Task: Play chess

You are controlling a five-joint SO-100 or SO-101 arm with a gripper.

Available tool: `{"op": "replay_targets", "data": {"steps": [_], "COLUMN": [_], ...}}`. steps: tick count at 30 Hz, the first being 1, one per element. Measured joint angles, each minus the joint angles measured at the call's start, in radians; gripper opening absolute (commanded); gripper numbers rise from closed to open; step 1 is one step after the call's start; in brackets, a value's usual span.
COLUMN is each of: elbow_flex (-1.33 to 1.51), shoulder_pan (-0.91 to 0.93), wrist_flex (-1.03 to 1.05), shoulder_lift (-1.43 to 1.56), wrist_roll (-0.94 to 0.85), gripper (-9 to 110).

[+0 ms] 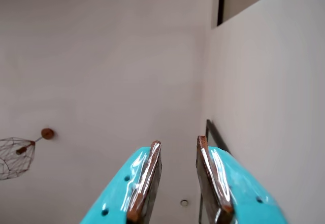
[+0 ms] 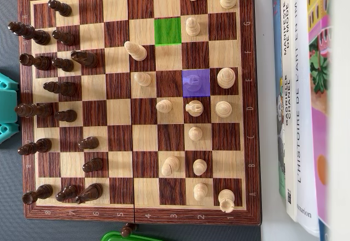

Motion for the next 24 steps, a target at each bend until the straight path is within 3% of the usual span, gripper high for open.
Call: {"op": "replay_targets", "data": {"steps": [24], "elbow_flex": [-0.502], "shoulder_pan": [-0.011], "wrist_flex": [0.448], "shoulder_lift": [-0.460], "wrist_roll": [0.000], "gripper": [12]}}
